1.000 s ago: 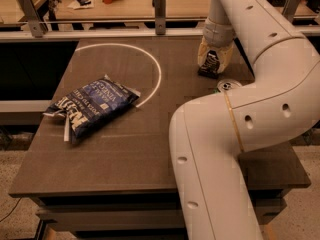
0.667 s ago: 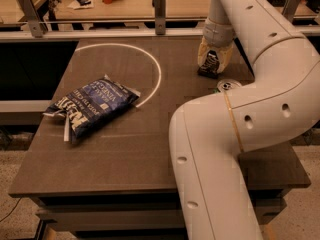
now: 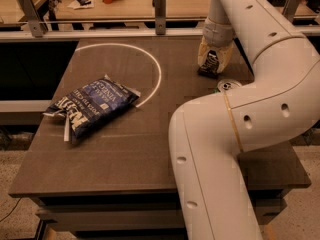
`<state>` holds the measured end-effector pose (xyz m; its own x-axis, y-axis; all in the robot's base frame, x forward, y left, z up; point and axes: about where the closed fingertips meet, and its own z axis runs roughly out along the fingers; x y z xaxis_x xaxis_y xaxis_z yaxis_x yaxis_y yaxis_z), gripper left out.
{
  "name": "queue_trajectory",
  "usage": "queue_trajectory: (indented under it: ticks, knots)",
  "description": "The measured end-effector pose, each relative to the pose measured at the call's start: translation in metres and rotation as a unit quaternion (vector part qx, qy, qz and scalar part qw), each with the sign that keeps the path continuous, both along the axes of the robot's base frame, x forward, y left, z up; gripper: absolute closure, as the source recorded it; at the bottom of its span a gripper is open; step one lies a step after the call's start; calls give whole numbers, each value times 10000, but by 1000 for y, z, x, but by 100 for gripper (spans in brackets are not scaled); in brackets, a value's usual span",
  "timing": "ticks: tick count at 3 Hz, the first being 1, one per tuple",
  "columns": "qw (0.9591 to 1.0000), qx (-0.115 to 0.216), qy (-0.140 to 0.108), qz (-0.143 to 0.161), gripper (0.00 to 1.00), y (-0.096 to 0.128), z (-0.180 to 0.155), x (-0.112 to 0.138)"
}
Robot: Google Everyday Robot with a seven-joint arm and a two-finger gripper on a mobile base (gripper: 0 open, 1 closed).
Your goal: Move rxbar chocolate near blue chip bag
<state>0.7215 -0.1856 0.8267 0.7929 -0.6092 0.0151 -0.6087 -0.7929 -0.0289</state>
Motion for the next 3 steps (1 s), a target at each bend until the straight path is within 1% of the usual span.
queue_trajectory:
  ticks: [1, 2, 3]
  knots:
    - [10000, 1, -1, 0, 72, 0, 0, 0]
    - [9988, 250, -171, 389, 94, 10, 20, -8]
    - [9938, 372, -695, 785, 100, 13, 80, -45]
